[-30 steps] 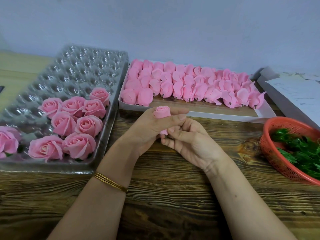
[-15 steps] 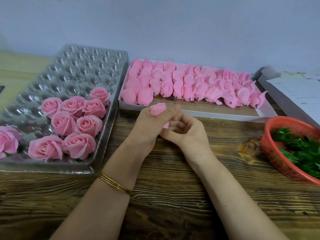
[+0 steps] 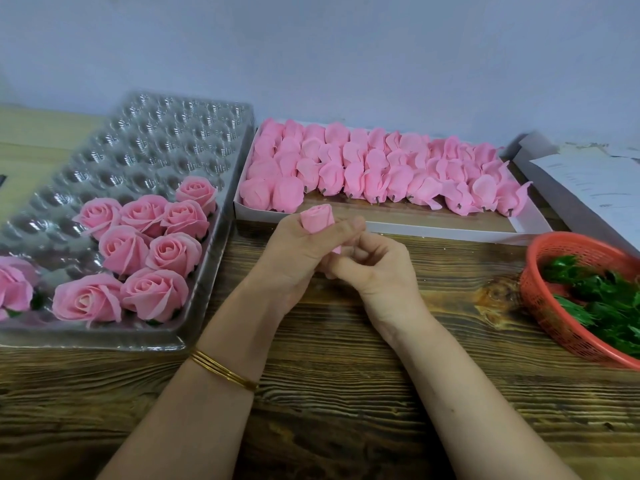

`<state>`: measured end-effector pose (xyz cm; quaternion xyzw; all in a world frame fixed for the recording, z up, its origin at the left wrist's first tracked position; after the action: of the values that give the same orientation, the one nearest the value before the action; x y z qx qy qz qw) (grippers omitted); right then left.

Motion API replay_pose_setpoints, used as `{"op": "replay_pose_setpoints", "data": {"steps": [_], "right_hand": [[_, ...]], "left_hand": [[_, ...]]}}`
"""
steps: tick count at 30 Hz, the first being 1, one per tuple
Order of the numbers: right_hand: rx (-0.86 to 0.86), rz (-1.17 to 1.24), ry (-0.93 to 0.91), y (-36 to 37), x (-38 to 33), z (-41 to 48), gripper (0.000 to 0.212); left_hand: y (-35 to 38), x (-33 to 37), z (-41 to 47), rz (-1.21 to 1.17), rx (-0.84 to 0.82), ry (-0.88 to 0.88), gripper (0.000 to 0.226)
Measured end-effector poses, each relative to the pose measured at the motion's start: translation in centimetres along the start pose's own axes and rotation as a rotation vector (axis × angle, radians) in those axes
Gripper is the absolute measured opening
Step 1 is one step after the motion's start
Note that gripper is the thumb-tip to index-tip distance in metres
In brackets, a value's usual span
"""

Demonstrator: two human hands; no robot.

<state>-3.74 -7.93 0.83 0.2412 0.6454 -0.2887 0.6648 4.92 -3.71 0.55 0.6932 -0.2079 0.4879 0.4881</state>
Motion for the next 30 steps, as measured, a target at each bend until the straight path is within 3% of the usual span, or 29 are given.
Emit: {"op": "replay_pose_setpoints", "data": {"steps": [5,8,11,14,17,23,25,30], "right_hand": [[-0.144,0.255,0.106,1.1,0.6,0.2,0.004],[-0.237,0.366,0.146,1.9,0.5,0.1,0.012],[-0.272,0.404,0.187,2.1,0.5,0.0,0.017],[-0.254,0.421,0.249,1.9,0.9,0.0,0.015],[-0.211,0.383,0.306,1.3,1.4,0.0,0.027],[-0.078,0.313,0.321,0.0,1.3,0.1,0.019],[-0.061,0.263,0.305,-0.2,1.3,0.3,0.018],[-0.062,0.235,0.314,-0.3,1.5,0.2,0.035]], "left_hand": [[0.9,0.4,-0.6,-0.022,-0.076,-0.024,0.033],[1.3,0.5,-0.9,-0.037,-0.103,-0.043,0.012],[1.5,0.6,-0.8,-0.024,-0.117,-0.014,0.011],[0.7,0.7,-0.7,0.056,-0.040,0.044,0.025],[0.3,1.0,-0.7,0.211,0.022,0.131,0.015],[0.2,1.7,-0.7,0.420,0.076,0.273,0.015],[0.5,1.3,-0.8,0.484,0.070,0.254,0.004],[1.0,1.0,-1.1,0.556,0.050,0.234,0.004]]}}
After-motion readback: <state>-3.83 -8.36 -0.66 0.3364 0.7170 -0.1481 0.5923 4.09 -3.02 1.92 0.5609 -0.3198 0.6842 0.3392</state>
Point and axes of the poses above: each hand's wrist, its own z-axis towards the middle knuckle, its own y-axis out of the palm, x = y × z, the point moved 9 cm from there along z, towards the middle knuckle, and after that the axes turned 12 degrees about -z, right-handed, at the moved point
